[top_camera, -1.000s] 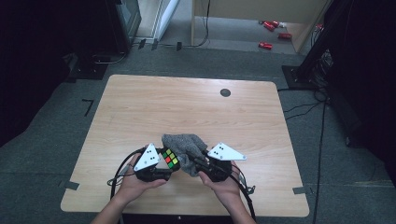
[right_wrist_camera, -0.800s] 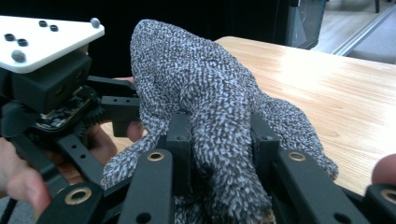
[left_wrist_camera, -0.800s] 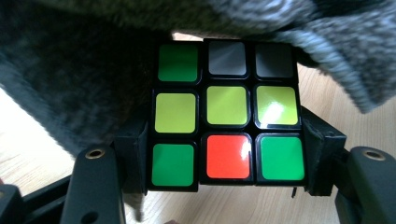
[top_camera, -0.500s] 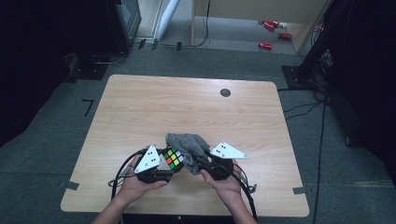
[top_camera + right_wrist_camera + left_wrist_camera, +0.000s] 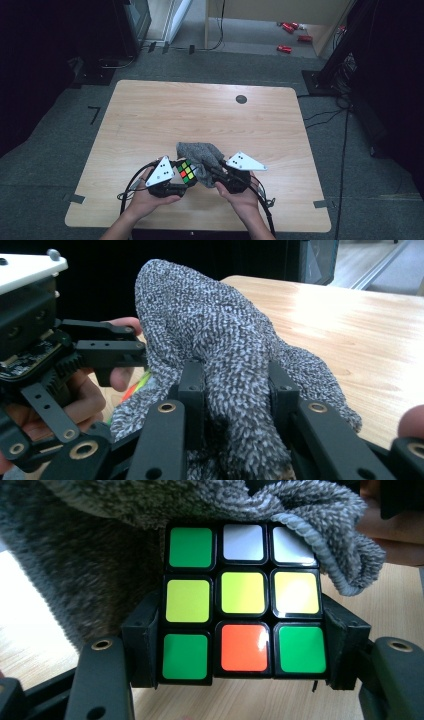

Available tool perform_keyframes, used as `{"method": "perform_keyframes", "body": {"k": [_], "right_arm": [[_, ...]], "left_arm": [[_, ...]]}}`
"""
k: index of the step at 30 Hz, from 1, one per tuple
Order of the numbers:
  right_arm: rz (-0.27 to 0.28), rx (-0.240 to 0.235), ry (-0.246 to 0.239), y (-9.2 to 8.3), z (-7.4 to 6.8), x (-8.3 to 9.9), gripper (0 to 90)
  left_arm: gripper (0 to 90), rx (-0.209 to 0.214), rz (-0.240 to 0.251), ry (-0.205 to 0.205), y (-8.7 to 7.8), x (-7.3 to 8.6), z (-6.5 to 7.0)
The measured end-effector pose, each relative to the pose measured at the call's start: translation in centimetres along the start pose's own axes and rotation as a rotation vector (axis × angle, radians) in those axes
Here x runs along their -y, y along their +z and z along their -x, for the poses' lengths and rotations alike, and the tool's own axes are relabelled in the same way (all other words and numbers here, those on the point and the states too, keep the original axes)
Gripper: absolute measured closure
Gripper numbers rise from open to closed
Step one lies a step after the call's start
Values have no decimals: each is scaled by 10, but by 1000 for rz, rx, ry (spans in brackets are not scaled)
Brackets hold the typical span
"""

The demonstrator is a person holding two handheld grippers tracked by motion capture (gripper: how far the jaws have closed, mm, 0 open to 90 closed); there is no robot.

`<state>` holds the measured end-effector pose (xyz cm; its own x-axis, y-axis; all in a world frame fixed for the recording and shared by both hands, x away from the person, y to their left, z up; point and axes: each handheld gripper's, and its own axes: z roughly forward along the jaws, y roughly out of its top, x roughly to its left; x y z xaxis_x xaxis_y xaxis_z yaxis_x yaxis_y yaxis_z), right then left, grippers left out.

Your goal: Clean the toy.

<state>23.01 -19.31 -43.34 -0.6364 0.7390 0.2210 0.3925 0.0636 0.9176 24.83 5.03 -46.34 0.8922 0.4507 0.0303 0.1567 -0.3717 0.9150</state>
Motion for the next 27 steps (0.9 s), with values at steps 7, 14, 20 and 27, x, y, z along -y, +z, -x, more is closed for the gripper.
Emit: {"method": "perform_keyframes", "body": {"k": [7,14,20,27], "right_arm": [[-37,38,1,6,8,9,691],[-29,27,9,4,7,6,692],[-20,20,-14,3,2,4,691],[-47,43,11,6,11,10,692]], "left_arm": [[343,-18,35,-14,-9,-2,-7],[343,-7,31,-14,-8,-1,-7],[344,-13,20,3,-6,-1,-3],[343,-13,34,-9,-9,-1,-6]]}}
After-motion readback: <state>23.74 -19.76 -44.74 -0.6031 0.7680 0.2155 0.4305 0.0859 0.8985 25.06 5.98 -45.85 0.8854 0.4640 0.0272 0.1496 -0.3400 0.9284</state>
